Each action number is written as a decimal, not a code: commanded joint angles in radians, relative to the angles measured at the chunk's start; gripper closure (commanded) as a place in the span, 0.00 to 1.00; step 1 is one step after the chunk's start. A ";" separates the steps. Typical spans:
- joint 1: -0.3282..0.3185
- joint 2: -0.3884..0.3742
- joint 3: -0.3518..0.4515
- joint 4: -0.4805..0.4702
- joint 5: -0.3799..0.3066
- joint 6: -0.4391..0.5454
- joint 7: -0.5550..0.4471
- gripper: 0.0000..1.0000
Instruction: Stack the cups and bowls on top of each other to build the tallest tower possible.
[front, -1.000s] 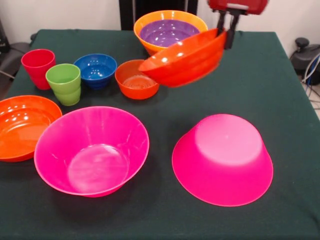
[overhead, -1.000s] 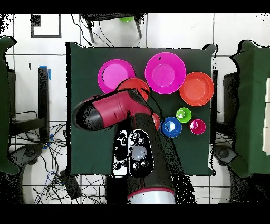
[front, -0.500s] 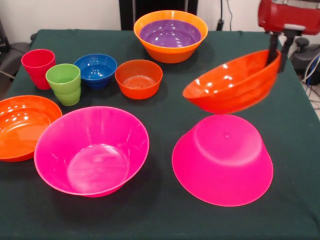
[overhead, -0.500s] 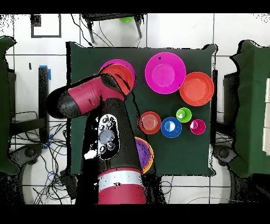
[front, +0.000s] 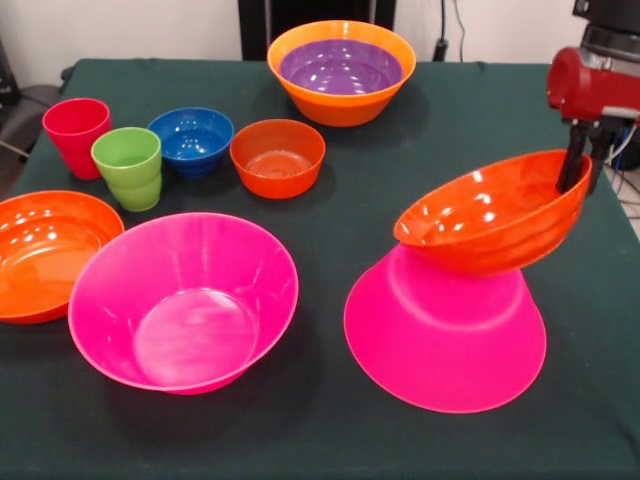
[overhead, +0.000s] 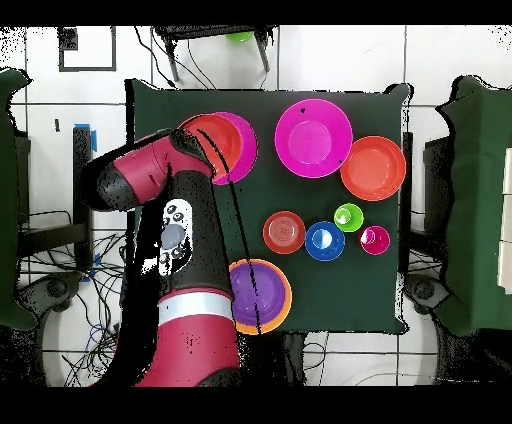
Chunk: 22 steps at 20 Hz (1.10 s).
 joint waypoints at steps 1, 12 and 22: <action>0.037 0.099 -0.075 -0.107 0.000 0.046 0.196 1.00; 0.078 0.137 -0.147 -0.161 0.052 0.110 0.168 1.00; 0.119 0.201 -0.205 -0.165 0.104 0.037 0.200 1.00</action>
